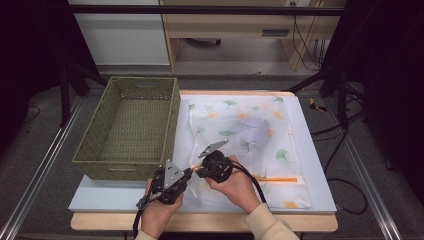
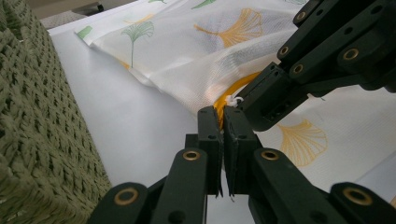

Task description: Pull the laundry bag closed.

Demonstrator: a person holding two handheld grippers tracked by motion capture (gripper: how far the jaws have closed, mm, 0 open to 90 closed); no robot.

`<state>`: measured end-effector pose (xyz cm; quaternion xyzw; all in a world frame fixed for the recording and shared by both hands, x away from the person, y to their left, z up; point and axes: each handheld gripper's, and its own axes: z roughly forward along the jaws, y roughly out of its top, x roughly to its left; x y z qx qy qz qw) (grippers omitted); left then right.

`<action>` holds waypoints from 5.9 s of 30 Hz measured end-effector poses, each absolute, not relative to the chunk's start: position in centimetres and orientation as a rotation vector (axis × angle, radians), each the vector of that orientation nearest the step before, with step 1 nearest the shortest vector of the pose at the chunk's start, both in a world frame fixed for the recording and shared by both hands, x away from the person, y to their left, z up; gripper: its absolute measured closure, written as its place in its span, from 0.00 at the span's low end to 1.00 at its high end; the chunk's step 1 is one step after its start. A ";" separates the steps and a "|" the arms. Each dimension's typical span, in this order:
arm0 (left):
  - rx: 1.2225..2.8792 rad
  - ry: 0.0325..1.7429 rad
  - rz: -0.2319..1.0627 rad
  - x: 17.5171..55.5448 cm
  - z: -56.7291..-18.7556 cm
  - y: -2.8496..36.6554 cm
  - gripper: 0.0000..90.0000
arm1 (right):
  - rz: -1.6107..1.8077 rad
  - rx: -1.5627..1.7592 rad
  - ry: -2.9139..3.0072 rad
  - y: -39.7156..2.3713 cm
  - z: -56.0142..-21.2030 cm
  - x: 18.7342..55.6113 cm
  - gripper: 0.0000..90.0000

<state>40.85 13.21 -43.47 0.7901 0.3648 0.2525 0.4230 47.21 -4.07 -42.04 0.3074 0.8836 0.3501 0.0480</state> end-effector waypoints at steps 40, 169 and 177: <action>2.001 0.933 0.619 41.0 -44.5 12.7 0.96 | 1.030 0.979 2.711 -6.3 -43.3 46.8 1.00; 1.991 0.925 0.617 40.9 -44.4 13.0 0.96 | 1.051 1.141 2.736 -10.0 -44.5 47.8 0.97; 1.991 0.922 0.615 40.8 -44.3 13.0 0.96 | 1.067 1.162 2.727 -10.1 -44.6 48.1 0.94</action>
